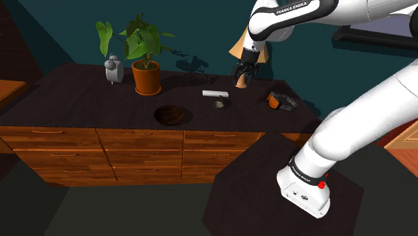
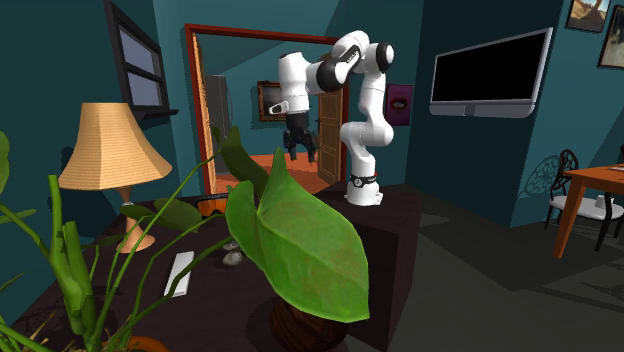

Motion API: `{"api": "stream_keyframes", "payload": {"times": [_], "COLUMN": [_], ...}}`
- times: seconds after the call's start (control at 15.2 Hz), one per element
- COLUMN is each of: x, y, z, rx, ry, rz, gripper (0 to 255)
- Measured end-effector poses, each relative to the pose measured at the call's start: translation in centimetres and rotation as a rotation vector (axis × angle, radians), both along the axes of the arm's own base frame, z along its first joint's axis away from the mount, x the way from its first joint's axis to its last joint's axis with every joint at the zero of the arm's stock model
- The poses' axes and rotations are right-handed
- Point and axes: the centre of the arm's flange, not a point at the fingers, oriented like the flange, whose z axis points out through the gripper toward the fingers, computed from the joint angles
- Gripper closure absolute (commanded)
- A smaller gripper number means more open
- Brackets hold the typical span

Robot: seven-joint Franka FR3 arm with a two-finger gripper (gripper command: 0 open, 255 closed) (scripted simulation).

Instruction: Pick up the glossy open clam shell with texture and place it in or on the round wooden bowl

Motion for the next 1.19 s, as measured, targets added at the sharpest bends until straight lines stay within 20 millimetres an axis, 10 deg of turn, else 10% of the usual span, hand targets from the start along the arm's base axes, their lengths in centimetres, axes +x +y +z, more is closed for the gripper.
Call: {"api": "stream_keyframes", "payload": {"times": [1.19], "x": [14.4], "y": [-9.9], "z": [-16.3], "rx": [-0.057], "ry": [-0.014], "rz": [-0.058], "gripper": [0]}}
